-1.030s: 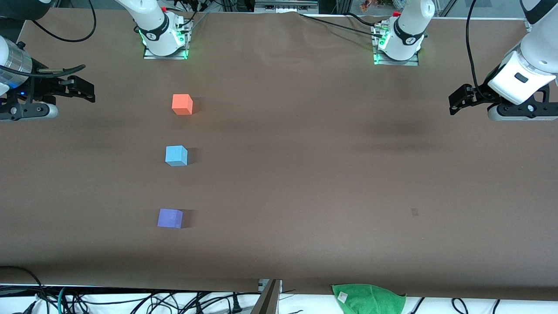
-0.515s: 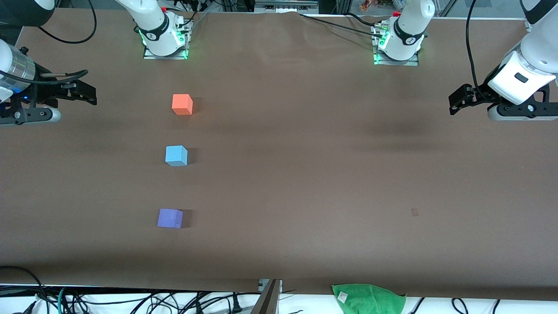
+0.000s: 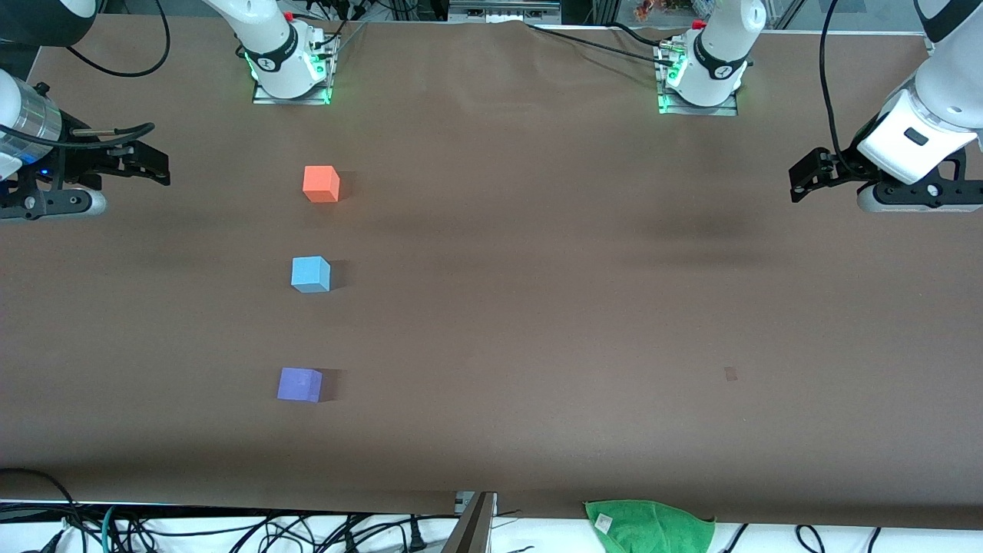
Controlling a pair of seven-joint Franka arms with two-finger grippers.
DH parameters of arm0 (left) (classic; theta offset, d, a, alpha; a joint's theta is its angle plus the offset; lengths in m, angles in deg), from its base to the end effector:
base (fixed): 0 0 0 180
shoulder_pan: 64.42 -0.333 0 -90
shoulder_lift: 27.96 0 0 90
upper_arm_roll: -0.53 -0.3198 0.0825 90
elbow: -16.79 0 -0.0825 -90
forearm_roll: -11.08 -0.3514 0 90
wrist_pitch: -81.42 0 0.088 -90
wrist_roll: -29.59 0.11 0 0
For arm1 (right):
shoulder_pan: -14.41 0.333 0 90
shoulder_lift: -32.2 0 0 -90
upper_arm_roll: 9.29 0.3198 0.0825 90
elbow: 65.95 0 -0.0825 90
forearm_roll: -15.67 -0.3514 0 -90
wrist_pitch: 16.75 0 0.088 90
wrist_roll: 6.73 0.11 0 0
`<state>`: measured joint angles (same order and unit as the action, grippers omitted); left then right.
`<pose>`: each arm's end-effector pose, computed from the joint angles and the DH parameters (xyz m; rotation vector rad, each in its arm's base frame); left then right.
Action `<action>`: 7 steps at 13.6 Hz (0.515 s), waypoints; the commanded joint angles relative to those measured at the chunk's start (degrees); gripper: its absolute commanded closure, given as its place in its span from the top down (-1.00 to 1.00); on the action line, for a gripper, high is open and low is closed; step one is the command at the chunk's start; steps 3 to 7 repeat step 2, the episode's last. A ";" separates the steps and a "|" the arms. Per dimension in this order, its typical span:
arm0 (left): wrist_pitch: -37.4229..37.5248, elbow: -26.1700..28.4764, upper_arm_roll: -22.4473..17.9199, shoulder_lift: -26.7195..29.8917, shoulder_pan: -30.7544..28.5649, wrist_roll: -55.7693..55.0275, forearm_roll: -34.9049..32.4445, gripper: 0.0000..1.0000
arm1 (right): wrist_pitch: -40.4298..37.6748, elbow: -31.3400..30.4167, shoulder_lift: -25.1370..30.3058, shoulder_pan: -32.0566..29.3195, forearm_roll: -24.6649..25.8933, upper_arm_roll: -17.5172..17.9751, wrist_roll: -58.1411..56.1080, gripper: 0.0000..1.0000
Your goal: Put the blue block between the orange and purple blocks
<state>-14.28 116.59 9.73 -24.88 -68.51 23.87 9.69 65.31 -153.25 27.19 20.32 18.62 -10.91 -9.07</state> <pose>0.5081 -0.0450 0.5857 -3.1072 -0.0129 0.0238 0.5305 0.0342 0.5889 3.0676 0.1736 -0.2741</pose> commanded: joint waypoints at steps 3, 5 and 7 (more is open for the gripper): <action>0.69 -1.80 0.12 -0.88 -0.04 1.33 1.03 1.00 | -0.15 0.82 -0.18 -0.90 -0.40 0.75 -0.21 1.00; 0.69 -1.80 0.12 -0.88 -0.04 1.33 1.03 1.00 | -0.15 0.82 -0.18 -0.90 -0.40 0.75 -0.21 1.00; 0.69 -1.80 0.12 -0.88 -0.04 1.33 1.03 1.00 | -0.15 0.82 -0.18 -0.90 -0.40 0.75 -0.21 1.00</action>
